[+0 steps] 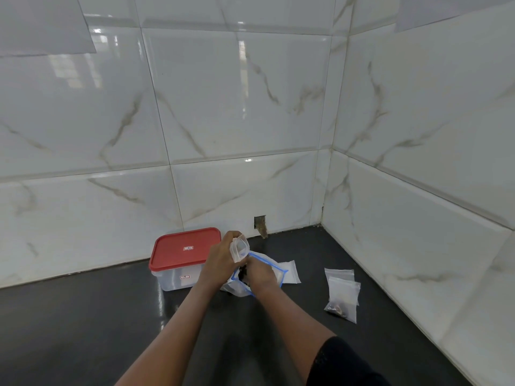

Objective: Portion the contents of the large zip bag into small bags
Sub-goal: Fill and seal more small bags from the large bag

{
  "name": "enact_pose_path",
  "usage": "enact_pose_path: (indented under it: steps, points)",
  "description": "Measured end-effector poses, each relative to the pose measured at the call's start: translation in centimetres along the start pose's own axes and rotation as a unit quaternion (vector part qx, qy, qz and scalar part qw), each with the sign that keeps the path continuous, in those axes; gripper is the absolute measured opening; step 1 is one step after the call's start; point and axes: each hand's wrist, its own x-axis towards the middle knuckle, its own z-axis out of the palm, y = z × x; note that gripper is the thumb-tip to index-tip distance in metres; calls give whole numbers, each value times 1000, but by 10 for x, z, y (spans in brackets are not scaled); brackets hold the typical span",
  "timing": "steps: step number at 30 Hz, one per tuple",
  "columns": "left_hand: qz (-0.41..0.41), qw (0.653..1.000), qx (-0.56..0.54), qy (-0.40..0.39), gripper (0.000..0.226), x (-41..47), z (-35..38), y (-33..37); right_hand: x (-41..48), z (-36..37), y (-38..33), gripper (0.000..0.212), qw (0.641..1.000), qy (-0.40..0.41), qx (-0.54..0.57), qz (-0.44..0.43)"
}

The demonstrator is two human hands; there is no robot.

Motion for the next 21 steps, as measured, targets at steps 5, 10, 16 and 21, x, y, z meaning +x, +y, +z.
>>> enact_pose_path:
  steps: [5,10,16,21]
  points:
    - [-1,1000,-4,-1,40,-1,2,-1,12,-5,1,23,966,-62,-246,-51]
    - [2,1000,-13,12,39,-1,5,4,16,-9,0,2,932,-81,-344,-79]
    - [-15,1000,-21,9,44,-3,6,9,20,-15,11,12,881,-50,-420,-213]
    - [-22,1000,-13,6,48,-4,3,9,17,-21,-10,13,886,-126,-422,-148]
